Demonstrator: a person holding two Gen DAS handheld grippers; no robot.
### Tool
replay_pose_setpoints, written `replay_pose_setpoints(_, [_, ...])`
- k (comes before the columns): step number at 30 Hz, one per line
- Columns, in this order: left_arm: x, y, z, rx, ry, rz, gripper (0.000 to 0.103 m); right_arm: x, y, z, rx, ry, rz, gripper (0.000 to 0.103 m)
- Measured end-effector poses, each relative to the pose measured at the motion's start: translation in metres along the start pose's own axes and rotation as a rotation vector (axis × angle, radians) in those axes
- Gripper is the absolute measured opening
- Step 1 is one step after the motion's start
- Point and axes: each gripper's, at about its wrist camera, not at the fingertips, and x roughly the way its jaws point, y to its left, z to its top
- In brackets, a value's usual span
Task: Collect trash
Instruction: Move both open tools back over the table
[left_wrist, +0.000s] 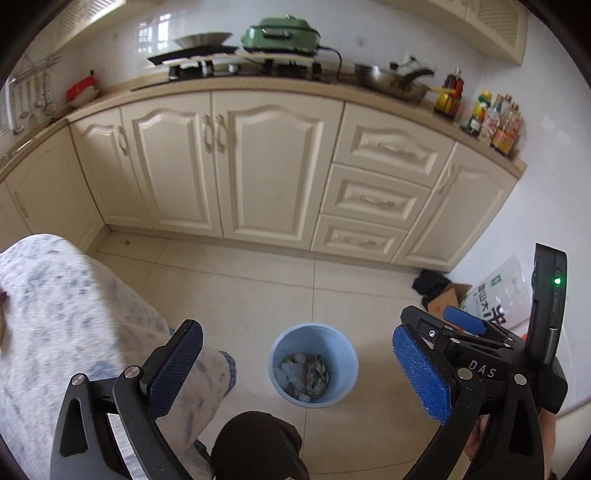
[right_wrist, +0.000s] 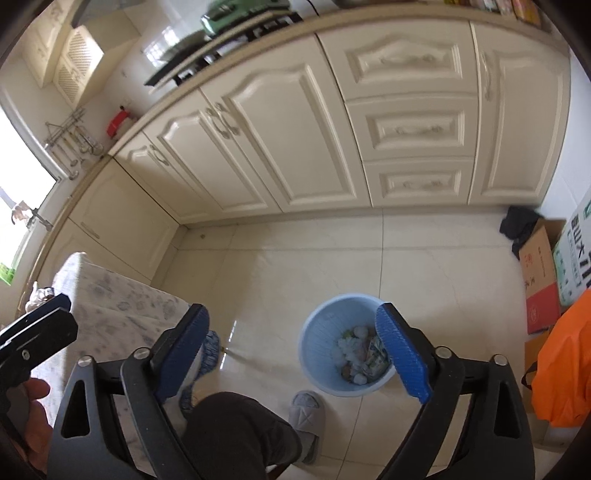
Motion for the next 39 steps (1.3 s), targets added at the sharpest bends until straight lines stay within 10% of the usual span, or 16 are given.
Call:
replay_pose_setpoints(21, [-0.272, 0.155, -0.162, -0.273, -0.31, 0.239, 0.102, -0.092, 0.246, -0.02, -0.31, -0.14, 0.181, 0.103])
replay_pose_setpoints(39, [-0.365, 0.242, -0.245, -0.398, -0.248, 0.443, 0.102, -0.062, 0.455, -0.088, -0.64, -0.036, 0.296, 0.103])
